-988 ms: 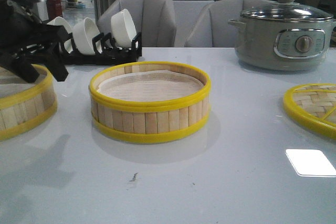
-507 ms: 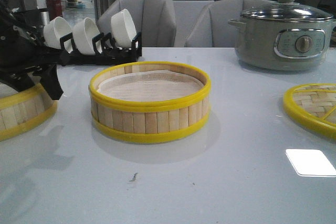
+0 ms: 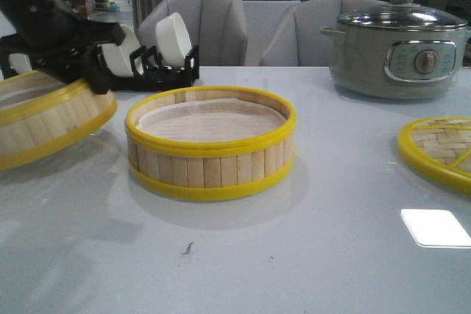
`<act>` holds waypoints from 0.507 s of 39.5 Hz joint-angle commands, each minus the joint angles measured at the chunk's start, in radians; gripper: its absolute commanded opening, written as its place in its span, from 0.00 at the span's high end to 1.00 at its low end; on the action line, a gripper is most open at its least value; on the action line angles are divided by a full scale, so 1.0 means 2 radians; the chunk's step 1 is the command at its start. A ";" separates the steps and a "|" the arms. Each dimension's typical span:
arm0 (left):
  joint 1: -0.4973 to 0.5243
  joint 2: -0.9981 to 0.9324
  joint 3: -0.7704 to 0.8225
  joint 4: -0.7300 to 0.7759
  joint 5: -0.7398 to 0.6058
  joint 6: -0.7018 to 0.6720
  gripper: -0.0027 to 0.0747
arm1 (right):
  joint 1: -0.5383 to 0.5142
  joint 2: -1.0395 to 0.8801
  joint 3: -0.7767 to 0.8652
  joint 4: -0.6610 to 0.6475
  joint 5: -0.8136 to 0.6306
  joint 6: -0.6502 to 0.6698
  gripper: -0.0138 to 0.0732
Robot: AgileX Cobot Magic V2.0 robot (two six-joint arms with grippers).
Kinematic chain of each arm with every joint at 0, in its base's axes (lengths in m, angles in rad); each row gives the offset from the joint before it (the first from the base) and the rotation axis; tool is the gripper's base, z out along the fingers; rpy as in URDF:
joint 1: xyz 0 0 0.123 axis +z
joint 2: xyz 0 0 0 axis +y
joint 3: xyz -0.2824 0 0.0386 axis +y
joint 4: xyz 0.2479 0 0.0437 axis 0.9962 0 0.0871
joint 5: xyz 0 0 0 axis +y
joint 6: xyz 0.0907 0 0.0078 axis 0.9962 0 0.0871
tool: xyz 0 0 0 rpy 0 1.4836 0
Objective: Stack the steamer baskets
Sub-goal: 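Carry the basket with the left gripper onto the middle basket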
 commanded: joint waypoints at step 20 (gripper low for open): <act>-0.204 -0.022 -0.105 0.009 -0.013 -0.002 0.85 | -0.001 -0.002 -0.017 -0.001 -0.042 -0.003 0.22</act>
